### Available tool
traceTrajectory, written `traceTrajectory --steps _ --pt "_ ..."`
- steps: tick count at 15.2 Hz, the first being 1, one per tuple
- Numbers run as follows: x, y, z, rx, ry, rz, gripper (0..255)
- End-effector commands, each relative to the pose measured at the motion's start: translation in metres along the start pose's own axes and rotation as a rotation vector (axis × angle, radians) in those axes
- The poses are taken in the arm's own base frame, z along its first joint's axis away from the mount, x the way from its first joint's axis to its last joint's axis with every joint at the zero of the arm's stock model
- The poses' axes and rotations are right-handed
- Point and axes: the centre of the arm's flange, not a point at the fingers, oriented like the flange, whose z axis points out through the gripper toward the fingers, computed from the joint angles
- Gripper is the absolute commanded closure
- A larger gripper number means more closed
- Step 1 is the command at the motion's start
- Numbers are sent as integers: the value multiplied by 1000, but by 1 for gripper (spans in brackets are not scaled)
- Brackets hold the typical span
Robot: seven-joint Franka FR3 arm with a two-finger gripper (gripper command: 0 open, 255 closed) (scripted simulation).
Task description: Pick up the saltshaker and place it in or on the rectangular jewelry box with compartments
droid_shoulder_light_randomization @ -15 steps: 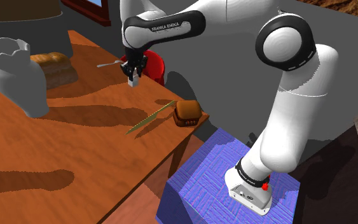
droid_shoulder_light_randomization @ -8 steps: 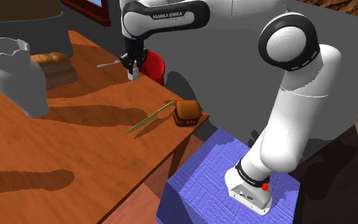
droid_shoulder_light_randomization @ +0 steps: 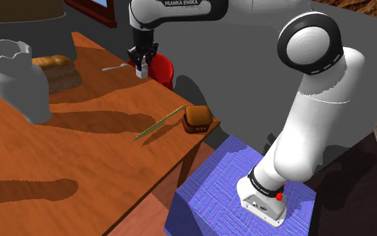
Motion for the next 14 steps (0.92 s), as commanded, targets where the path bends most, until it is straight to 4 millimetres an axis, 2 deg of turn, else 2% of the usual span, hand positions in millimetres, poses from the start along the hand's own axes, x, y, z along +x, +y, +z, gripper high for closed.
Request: traceTrajectory --steps 1,14 --pt "-18 7 -4 0 0 0 255" --pt "-180 60 -21 0 0 0 255"
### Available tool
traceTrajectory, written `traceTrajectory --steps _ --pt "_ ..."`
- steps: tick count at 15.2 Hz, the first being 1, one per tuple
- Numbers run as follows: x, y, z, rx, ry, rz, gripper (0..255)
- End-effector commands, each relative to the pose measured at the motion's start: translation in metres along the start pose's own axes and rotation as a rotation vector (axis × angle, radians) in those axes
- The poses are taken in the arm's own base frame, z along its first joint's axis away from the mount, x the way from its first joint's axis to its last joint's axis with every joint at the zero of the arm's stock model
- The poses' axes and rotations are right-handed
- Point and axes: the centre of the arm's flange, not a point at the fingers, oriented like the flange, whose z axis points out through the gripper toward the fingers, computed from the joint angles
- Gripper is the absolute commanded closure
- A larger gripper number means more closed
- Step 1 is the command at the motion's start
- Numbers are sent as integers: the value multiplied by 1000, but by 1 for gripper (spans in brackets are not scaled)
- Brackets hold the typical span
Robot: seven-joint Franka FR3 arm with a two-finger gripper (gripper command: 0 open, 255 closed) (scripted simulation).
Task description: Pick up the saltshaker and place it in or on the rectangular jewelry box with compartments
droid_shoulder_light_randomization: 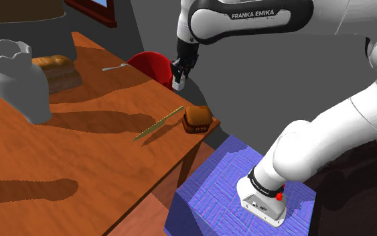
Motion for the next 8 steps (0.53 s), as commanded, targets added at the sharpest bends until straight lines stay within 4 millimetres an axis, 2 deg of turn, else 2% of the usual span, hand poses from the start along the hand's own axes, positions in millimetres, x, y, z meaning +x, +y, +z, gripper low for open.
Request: traceTrajectory --steps 1,8 --pt "-24 9 -3 0 0 0 255" --pt "-112 38 -12 0 0 0 255"
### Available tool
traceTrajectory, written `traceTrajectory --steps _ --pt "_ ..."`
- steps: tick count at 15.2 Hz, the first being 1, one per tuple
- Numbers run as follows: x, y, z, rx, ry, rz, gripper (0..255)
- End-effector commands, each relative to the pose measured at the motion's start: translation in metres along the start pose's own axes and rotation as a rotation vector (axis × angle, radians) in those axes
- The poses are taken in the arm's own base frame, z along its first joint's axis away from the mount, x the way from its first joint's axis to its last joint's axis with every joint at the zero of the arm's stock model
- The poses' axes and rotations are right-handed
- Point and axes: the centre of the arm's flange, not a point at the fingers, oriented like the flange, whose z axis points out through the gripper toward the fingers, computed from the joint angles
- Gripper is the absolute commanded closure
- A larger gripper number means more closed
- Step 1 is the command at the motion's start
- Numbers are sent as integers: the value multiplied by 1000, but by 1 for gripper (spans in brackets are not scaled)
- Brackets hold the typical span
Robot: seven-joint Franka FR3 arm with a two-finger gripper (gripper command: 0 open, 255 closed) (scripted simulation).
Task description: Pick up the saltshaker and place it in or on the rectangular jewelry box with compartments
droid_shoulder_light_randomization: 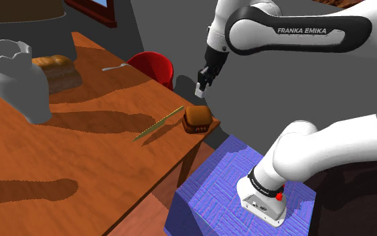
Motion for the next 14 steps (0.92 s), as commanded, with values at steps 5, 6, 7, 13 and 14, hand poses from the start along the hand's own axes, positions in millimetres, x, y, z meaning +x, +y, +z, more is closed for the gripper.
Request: traceTrajectory --steps 5,6,7,13,14 --pt "-25 5 18 1 0 -1 255" --pt "-25 5 23 1 0 -1 255" --pt "-26 4 28 1 0 -1 255" --pt "-29 1 60 1 0 -1 255" --pt "-29 0 65 1 0 -1 255"
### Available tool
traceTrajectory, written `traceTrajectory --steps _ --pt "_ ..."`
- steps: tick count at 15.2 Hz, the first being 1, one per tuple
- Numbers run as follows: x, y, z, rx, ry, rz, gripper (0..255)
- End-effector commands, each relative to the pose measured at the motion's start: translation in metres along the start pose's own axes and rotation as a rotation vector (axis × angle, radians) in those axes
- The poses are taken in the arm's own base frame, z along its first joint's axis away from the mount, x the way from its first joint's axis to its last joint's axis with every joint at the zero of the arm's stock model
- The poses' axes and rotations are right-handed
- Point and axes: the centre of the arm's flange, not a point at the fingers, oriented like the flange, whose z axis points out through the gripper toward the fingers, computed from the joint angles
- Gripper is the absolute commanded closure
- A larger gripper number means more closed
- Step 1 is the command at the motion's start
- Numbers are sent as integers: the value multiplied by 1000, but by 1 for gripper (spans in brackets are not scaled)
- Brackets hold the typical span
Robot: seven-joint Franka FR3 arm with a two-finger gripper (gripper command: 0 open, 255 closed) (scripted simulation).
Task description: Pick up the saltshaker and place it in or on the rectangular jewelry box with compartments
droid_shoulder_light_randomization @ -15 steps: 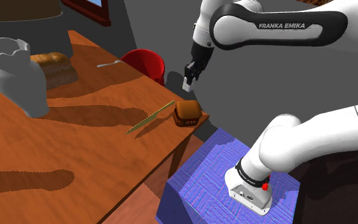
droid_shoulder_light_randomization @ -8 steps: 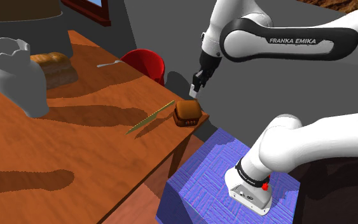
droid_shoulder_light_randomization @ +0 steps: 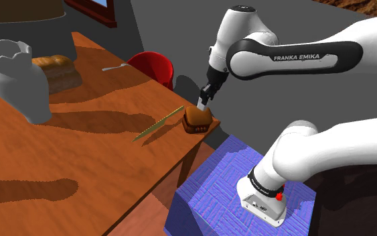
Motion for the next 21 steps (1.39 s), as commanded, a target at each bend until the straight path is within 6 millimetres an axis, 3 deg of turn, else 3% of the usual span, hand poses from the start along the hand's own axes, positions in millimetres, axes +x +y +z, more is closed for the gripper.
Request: traceTrajectory --steps 1,3,10,11,16,20,21 --pt "-1 -2 12 0 1 0 255" --pt "-2 -3 22 0 1 0 255" --pt "-2 -3 22 0 1 0 255" --pt "-2 -3 22 0 1 0 0" --pt "-2 -3 22 0 1 0 0" --pt "-2 -3 -28 0 1 0 0" --pt "-2 -3 -28 0 1 0 0"
